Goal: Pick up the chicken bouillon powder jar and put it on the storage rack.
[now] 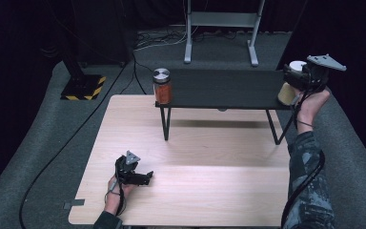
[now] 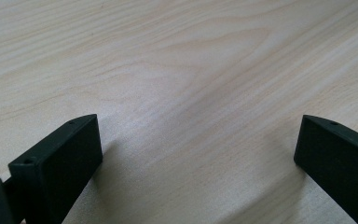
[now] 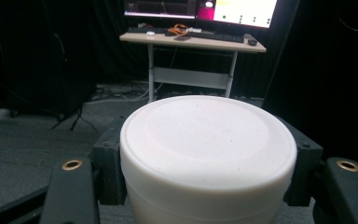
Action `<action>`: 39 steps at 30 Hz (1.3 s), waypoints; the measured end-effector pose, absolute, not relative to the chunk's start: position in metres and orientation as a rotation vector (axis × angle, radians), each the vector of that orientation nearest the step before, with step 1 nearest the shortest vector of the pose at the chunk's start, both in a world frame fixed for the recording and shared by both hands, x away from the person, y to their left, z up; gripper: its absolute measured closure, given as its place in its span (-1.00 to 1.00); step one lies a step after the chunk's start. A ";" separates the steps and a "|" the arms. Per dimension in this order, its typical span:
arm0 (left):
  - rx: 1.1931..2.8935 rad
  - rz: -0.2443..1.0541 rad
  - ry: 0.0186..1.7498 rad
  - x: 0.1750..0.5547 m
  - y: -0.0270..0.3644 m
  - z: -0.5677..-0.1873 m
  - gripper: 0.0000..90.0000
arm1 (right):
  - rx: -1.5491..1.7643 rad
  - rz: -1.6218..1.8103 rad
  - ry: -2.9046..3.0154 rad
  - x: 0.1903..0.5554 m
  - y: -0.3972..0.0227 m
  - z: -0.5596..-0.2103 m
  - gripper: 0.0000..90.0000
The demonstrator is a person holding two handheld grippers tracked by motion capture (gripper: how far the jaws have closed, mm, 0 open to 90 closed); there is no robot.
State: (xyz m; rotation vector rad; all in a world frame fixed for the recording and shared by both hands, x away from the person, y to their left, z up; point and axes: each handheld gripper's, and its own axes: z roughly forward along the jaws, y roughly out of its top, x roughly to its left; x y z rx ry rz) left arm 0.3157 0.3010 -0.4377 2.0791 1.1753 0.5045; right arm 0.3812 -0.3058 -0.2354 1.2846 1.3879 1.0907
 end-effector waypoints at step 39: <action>2.079 0.505 1.176 0.316 0.301 -0.438 -0.99 | 1.340 1.054 1.567 0.367 -0.318 -0.218 -0.97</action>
